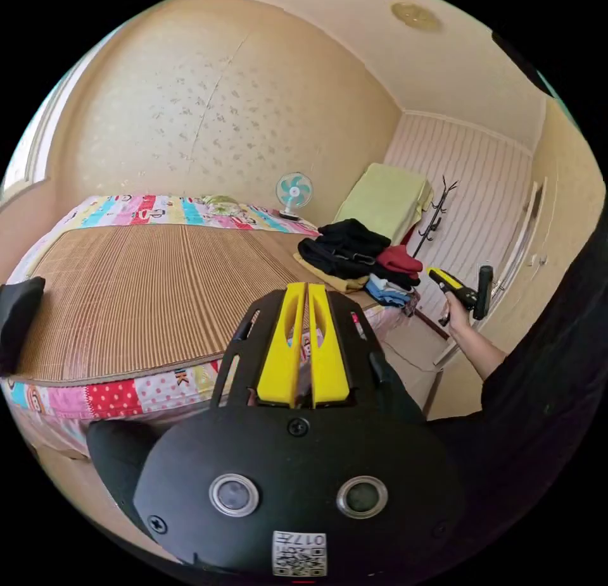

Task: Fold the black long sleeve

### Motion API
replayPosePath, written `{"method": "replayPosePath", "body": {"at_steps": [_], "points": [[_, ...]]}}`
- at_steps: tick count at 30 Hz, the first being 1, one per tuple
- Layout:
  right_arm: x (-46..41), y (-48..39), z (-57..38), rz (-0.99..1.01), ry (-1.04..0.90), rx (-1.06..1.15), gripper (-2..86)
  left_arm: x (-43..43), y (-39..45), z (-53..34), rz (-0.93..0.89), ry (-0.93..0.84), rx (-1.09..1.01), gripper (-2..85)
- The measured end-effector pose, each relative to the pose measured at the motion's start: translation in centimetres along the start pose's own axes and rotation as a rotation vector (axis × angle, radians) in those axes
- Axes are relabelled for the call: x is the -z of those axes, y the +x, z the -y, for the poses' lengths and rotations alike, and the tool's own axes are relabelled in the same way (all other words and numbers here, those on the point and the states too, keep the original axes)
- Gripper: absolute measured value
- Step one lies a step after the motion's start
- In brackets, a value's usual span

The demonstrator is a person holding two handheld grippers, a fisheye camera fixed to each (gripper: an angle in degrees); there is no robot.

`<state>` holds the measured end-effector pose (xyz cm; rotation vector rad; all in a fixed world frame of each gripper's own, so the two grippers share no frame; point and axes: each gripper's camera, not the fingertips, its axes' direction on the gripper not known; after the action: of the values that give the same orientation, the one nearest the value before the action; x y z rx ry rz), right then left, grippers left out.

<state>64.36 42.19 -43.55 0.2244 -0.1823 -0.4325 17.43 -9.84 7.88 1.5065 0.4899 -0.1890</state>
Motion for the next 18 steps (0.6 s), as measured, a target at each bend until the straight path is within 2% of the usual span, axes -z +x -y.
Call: {"method": "replayPosePath", "body": {"at_steps": [4, 8, 11, 13, 16, 18], "points": [[-5.0, 7.9, 1.0, 0.076, -0.233, -0.26, 5.2, -0.1, 1.8, 0.0, -0.068, 0.003, 0.052, -0.5], [-9.0, 12.4, 5.3, 0.283, -0.126, -0.368, 10.5, 2.2, 1.7, -0.9, 0.083, -0.031, 0.058, -0.3], [-14.5, 15.6, 8.4, 0.351, -0.172, -0.507, 12.5, 4.6, -0.2, -1.8, 0.156, -0.038, 0.142, 0.3], [-19.0, 17.1, 9.2, 0.457, -0.25, -0.617, 12.1, 6.0, -1.3, -2.4, 0.197, -0.028, 0.196, 0.6], [-25.6, 17.1, 9.3, 0.664, -0.406, -0.763, 7.1, 8.0, -2.6, -3.2, 0.254, 0.007, 0.275, 0.6], [-24.1, 15.2, 11.6, 0.765, -0.229, -0.742, 5.1, 9.4, -2.8, -3.6, 0.288, 0.047, 0.308, 0.0]]}}
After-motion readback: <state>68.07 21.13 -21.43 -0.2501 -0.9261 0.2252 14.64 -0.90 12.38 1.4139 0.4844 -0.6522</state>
